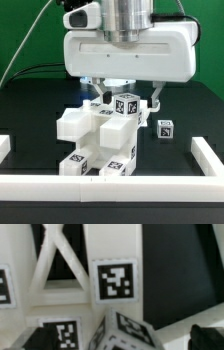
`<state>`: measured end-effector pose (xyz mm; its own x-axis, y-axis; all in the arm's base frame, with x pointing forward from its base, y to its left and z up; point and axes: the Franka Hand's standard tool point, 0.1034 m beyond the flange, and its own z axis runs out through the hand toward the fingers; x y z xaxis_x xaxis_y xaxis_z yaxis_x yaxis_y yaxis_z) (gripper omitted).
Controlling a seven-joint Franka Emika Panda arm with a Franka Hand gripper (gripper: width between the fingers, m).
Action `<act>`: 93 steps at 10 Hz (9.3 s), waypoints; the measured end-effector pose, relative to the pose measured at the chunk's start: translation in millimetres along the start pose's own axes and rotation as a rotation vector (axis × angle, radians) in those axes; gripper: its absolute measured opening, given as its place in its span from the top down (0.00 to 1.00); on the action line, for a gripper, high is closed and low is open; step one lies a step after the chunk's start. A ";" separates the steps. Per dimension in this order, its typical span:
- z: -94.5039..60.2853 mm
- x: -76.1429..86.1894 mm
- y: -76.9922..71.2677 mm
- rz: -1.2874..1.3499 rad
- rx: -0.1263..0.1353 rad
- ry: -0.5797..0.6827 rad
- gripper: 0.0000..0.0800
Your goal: Assemble chair
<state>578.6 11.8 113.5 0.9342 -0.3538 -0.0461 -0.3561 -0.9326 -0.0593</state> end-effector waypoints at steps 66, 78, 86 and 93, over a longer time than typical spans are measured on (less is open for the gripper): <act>-39.9 -27.5 -46.8 1.420 0.082 -0.096 0.19; -8.0 -128.1 -61.3 0.537 -0.001 -0.098 0.19; 33.1 -168.8 -41.2 0.104 -0.001 0.018 0.19; 83.9 -161.8 -34.5 0.084 -0.043 0.079 0.19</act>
Offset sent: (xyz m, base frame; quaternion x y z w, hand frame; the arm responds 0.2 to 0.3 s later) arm 0.0029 0.0088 0.0003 -0.0473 0.0243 -0.3261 0.9438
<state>437.9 107.3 39.3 0.9007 -0.4333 0.0299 -0.4331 -0.9012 -0.0153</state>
